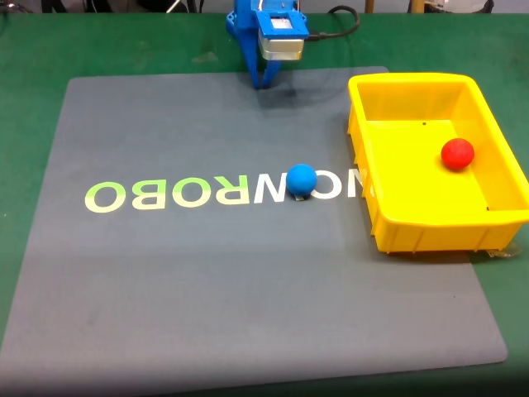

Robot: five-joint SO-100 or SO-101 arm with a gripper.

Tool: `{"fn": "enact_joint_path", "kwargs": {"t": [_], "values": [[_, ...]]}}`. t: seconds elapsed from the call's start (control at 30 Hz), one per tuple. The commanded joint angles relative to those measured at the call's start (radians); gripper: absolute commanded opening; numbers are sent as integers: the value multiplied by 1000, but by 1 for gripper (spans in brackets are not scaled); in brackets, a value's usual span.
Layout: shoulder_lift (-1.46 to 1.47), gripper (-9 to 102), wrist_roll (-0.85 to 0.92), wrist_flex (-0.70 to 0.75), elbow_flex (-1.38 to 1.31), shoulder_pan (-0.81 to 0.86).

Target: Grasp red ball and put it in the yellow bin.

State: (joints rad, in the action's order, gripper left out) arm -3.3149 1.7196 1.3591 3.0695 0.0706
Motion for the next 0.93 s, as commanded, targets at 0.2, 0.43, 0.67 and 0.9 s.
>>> {"fn": "enact_joint_path", "kwargs": {"t": [0.2, 0.43, 0.67, 0.9], "values": [[-11, 0, -3, 20, 31, -12], [-11, 0, 0, 20, 31, -9], [-11, 0, 2, 20, 31, -12], [-11, 0, -2, 20, 31, -20]]}}
